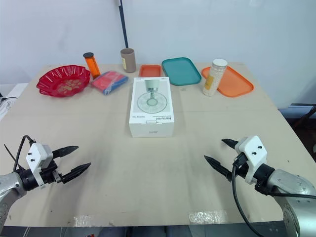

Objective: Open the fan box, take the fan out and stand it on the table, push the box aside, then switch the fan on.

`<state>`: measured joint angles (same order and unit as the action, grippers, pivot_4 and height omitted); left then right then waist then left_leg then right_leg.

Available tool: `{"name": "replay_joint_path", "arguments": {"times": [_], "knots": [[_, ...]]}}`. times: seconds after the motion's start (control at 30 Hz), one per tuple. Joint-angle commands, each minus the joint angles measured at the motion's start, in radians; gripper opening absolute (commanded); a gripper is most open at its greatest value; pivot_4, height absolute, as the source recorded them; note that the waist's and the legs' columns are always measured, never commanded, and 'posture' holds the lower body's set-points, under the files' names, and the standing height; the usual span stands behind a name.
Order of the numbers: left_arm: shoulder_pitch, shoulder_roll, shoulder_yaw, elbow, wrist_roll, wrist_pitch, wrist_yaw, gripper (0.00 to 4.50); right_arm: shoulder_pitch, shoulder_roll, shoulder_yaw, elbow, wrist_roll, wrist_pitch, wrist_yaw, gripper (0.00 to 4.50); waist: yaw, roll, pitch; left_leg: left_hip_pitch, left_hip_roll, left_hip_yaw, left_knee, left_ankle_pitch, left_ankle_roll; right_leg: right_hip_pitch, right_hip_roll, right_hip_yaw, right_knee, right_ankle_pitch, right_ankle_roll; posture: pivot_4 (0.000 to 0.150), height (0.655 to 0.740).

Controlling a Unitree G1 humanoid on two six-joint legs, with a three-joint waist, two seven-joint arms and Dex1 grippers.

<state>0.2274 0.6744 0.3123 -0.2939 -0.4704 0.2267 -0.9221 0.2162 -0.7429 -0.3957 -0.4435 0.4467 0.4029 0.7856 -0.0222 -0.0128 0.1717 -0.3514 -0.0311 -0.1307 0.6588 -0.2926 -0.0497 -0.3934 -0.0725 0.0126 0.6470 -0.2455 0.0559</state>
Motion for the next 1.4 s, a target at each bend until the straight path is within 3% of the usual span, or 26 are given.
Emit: {"name": "replay_joint_path", "arguments": {"times": [0.03, 1.17, 1.27, 1.37, 1.4], "knots": [[-0.023, -0.012, -0.002, -0.003, 0.000, -0.020, 0.016, 4.42, -0.035, 0.000, -0.010, -0.023, 0.010, -0.017, -0.009, 4.50, 0.000, 0.000, 0.000, 0.000, 0.000, 0.000, 0.000, 0.000, 0.000, 0.000, 0.000, 0.000, 0.000, 0.000, 0.000, 0.150, 0.7400], [-0.089, -0.036, -0.006, -0.005, -0.036, 0.005, 0.044, 4.42, -0.109, 0.013, 0.028, 0.009, 0.001, -0.026, -0.012, 4.50, 0.000, 0.000, 0.000, -0.001, 0.004, 0.004, 0.000, 0.000, 0.000, -0.003, 0.004, 0.004, 0.000, 0.002, -0.001, 0.150, 0.7400], [-0.109, -0.038, -0.008, -0.016, -0.052, 0.016, 0.053, 3.74, -0.137, 0.011, 0.047, 0.034, -0.013, -0.043, -0.007, 4.50, 0.000, 0.000, 0.000, -0.001, 0.004, 0.005, 0.000, 0.000, 0.000, -0.004, 0.004, 0.005, 0.000, 0.002, -0.001, 0.150, 0.7400], [-0.177, -0.047, 0.011, -0.023, -0.101, 0.081, 0.111, 2.48, -0.184, 0.008, 0.063, 0.065, -0.028, -0.059, -0.010, 4.50, 0.000, 0.000, 0.000, -0.001, 0.005, 0.006, 0.000, 0.000, 0.000, -0.004, 0.005, 0.006, 0.000, 0.003, -0.001, 0.150, 0.7400], [-0.203, -0.045, 0.012, -0.025, -0.115, 0.098, 0.122, 1.79, -0.192, 0.008, 0.064, 0.069, -0.026, -0.058, -0.010, 4.50, 0.000, 0.000, 0.000, -0.001, 0.005, 0.006, 0.000, 0.000, 0.000, -0.005, 0.005, 0.006, 0.000, 0.003, -0.002, 0.150, 0.7400]]}}
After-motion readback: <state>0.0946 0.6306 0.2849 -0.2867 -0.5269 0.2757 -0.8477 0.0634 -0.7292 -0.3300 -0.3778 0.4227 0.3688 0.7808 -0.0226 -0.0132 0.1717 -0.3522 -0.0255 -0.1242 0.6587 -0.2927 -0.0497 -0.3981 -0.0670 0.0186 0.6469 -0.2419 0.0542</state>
